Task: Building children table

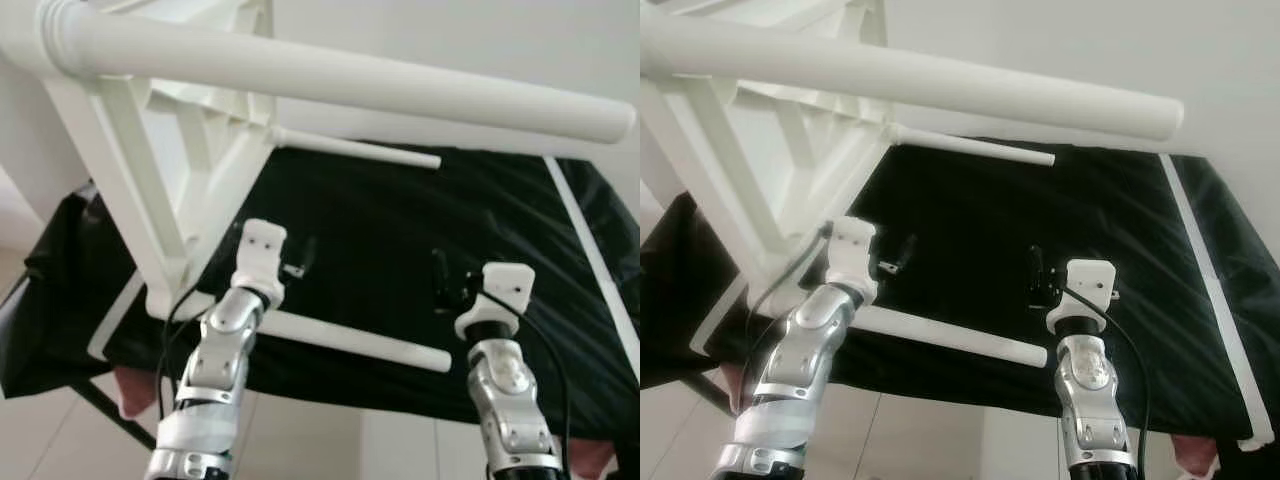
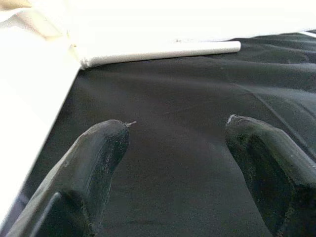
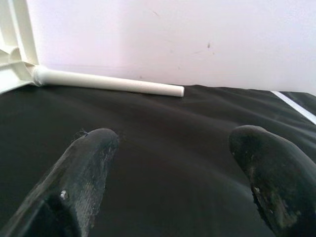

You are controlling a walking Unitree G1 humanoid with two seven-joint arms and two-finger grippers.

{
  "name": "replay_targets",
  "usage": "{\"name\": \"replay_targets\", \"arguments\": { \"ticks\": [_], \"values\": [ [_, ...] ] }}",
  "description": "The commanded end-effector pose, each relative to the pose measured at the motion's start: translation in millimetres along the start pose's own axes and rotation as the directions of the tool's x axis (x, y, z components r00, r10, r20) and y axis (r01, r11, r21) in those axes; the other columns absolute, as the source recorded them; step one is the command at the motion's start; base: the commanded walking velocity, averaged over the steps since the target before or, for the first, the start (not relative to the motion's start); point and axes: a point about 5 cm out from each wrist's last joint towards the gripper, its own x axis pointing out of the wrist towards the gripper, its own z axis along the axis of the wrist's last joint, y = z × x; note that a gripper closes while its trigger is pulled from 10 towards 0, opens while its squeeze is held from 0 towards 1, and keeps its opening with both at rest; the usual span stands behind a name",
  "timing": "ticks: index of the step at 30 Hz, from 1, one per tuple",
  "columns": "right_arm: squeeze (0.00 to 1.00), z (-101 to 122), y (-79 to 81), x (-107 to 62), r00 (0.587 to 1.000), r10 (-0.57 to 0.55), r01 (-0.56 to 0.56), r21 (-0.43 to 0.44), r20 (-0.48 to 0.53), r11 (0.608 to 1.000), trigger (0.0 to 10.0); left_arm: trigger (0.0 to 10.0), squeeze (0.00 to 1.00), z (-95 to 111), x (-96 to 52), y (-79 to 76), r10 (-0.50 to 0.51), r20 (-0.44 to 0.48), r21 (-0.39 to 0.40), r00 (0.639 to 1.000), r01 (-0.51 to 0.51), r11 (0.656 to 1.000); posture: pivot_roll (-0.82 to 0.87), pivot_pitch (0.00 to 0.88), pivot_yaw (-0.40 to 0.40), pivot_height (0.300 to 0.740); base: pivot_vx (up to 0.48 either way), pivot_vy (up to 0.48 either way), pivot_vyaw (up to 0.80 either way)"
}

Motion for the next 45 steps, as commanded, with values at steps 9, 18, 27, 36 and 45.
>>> {"name": "replay_targets", "arguments": {
  "ticks": [9,18,27,36,45],
  "values": [
    [0.0,-4.0,-7.0,-4.8,1.0,-0.016,0.016,-0.02,-0.008,1.0,10.0,10.0,0.0,-5.4,-7.1,4.5,0.078,-0.018,0.046,0.997,-0.077,0.996,0.09,0.0,-0.023,0.74,0.0,0.0,0.0],
    [0.0,-6.8,-1.2,-11.0,1.0,0.013,-0.014,-0.101,-0.013,0.995,10.0,10.0,0.0,-7.7,-9.5,-2.8,0.036,-0.036,0.068,0.999,-0.033,0.997,0.09,0.0,-0.021,0.74,0.0,0.0,0.0],
    [0.0,11.8,4.3,-37.4,0.991,0.113,-0.093,-0.23,0.074,0.969,10.0,10.0,0.0,-6.9,-31.3,-7.5,-0.152,-0.007,-0.036,0.988,0.152,0.988,0.1,0.0,-0.024,0.74,0.0,0.0,0.0],
    [0.0,5.0,-5.4,-46.4,0.994,0.108,-0.1,-0.208,0.026,0.973,10.0,10.0,0.0,-20.9,-49.6,-32.8,-0.455,-0.105,0.034,0.884,0.46,0.887,0.09,0.0,-0.02,0.74,0.0,0.0,0.0],
    [0.0,5.3,-0.9,-45.9,0.994,0.107,-0.103,-0.185,0.013,0.977,10.0,10.0,0.0,-30.0,-58.0,-39.0,-0.585,-0.183,0.129,0.79,0.609,0.783,0.07,0.0,-0.016,0.74,0.0,0.0,0.0]
  ]
}}
